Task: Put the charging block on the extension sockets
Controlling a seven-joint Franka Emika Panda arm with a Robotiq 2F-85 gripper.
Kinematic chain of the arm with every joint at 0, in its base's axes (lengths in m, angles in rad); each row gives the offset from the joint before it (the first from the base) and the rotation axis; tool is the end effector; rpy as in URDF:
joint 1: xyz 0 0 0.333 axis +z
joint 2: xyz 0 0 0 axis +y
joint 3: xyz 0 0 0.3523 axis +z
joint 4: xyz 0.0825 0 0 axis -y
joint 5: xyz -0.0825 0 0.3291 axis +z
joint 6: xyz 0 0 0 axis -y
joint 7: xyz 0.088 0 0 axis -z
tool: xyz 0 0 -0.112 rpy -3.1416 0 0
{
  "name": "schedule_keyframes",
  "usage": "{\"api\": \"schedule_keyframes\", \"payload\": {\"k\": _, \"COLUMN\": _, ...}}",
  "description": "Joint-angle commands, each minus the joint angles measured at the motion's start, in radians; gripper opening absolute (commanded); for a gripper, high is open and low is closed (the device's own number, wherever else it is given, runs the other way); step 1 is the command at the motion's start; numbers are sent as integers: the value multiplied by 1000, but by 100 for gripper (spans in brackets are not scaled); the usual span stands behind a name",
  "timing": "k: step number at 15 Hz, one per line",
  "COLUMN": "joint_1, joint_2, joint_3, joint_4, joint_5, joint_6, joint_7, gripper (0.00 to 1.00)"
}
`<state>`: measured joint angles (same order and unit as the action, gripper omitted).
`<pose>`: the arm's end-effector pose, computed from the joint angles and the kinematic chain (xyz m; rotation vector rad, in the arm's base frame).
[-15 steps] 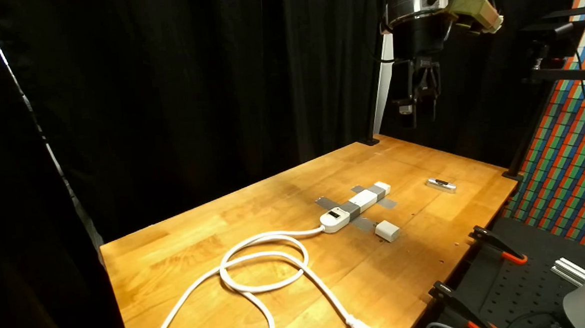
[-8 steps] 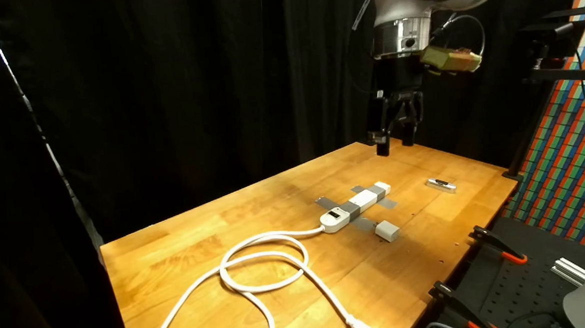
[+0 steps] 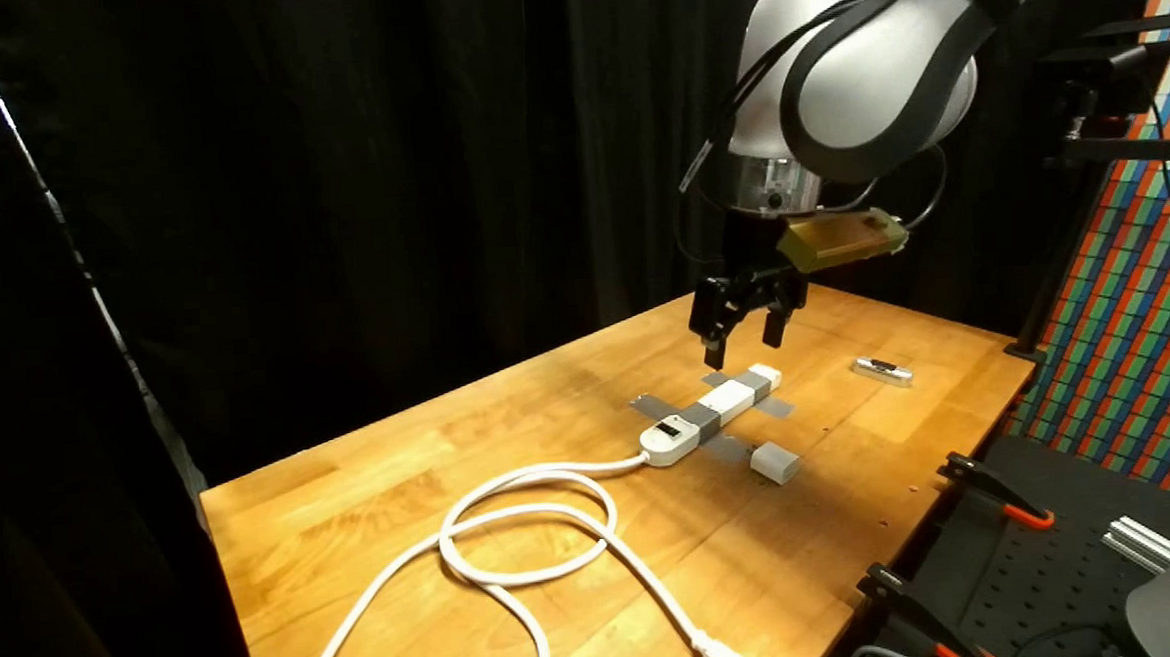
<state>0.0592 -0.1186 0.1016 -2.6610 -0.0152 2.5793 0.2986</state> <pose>0.3810 0.0621 0.3584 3.1232 -0.1964 0.0624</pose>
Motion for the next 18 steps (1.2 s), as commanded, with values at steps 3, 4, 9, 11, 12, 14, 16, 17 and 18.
{"api": "schedule_keyframes", "payload": {"k": 3, "joint_1": -50, "joint_2": 140, "joint_3": -25, "joint_4": 30, "joint_5": -185, "joint_6": 50, "joint_7": 160, "gripper": 100}}
{"api": "schedule_keyframes", "payload": {"k": 4, "joint_1": -49, "joint_2": 161, "joint_3": -35, "joint_4": 35, "joint_5": -212, "joint_6": 47, "joint_7": 180, "gripper": 100}}
{"api": "schedule_keyframes", "payload": {"k": 9, "joint_1": -30, "joint_2": 240, "joint_3": -69, "joint_4": 57, "joint_5": -190, "joint_6": 14, "joint_7": 115, "gripper": 100}}
{"api": "schedule_keyframes", "payload": {"k": 11, "joint_1": -25, "joint_2": 274, "joint_3": -83, "joint_4": 61, "joint_5": -204, "joint_6": 25, "joint_7": 117, "gripper": 100}}
{"api": "schedule_keyframes", "payload": {"k": 12, "joint_1": -23, "joint_2": 291, "joint_3": -90, "joint_4": 62, "joint_5": -206, "joint_6": 29, "joint_7": 115, "gripper": 100}}
{"api": "schedule_keyframes", "payload": {"k": 14, "joint_1": -18, "joint_2": 320, "joint_3": -99, "joint_4": 65, "joint_5": -196, "joint_6": 32, "joint_7": 94, "gripper": 100}}
{"api": "schedule_keyframes", "payload": {"k": 16, "joint_1": -20, "joint_2": 338, "joint_3": -101, "joint_4": 64, "joint_5": -173, "joint_6": 49, "joint_7": 57, "gripper": 100}}
{"api": "schedule_keyframes", "payload": {"k": 17, "joint_1": -19, "joint_2": 348, "joint_3": -105, "joint_4": 64, "joint_5": -173, "joint_6": 61, "joint_7": 49, "gripper": 100}}
{"api": "schedule_keyframes", "payload": {"k": 18, "joint_1": -18, "joint_2": 359, "joint_3": -106, "joint_4": 64, "joint_5": -171, "joint_6": 69, "joint_7": 43, "gripper": 100}}
